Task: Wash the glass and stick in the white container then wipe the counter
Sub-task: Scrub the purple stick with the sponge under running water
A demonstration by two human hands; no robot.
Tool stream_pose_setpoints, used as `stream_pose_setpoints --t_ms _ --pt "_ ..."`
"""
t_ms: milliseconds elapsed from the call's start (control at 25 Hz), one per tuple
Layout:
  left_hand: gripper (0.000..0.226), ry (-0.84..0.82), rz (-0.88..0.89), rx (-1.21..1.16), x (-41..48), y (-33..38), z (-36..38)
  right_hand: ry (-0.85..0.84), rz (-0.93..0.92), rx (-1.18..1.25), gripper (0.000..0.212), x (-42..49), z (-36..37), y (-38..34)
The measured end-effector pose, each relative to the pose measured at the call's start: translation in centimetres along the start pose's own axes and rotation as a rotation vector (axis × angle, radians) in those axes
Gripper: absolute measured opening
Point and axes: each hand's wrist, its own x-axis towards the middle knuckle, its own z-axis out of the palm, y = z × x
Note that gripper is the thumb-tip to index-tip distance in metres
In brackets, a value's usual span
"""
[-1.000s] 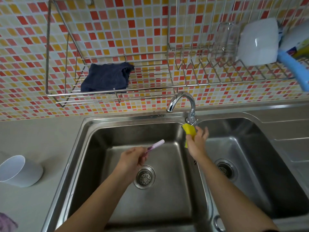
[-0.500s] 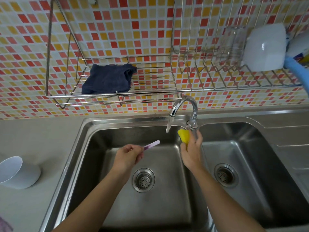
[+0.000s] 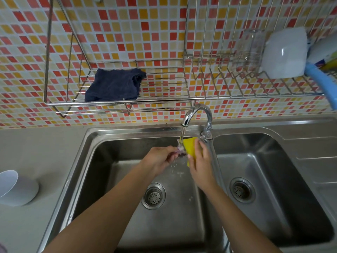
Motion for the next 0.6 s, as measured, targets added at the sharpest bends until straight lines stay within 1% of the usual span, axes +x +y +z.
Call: stream_pose_setpoints --t_ms 40,80,160,200,280,320,400,440,520,560,600 --pt "0.013 -0.012 -0.001 0.000 0.0 0.0 0.3 0.053 0.031 0.015 0.059 -0.1 0.0 -0.1" --pt "0.013 -0.017 0.007 0.005 0.0 0.0 0.6 0.070 0.024 0.013 0.059 -0.1 0.1 -0.2" --pt "0.014 -0.009 0.023 0.025 0.1 0.1 1.0 0.023 -0.015 -0.010 0.059 -0.3 0.3 -0.3" --pt "0.014 -0.008 0.024 0.029 0.1 0.1 1.2 0.035 0.017 0.000 0.059 -0.2 0.3 -0.3" --pt "0.013 -0.009 0.028 0.032 0.2 0.1 1.4 0.113 0.102 0.062 0.058 0.2 0.1 -0.2" --pt "0.013 -0.004 0.040 0.041 0.3 0.2 1.4 0.107 0.081 0.068 0.058 0.3 0.0 -0.2" --pt "0.016 0.015 0.061 0.069 0.4 0.3 1.3 0.031 -0.010 0.025 0.058 0.2 -0.1 -0.1" --pt "0.016 0.020 0.055 0.085 0.3 0.3 1.3 0.029 0.014 0.029 0.058 0.3 -0.1 -0.2" --pt "0.013 0.024 0.042 0.107 0.0 0.4 1.5 0.083 0.133 0.076 0.059 0.3 0.1 0.1" --pt "0.013 0.029 0.049 0.119 -0.1 0.5 1.7 0.081 0.131 0.083 0.060 0.1 0.2 0.2" --pt "0.014 0.040 0.067 0.131 -0.1 0.5 1.7 0.048 0.087 0.058 0.060 -0.2 0.2 0.1"
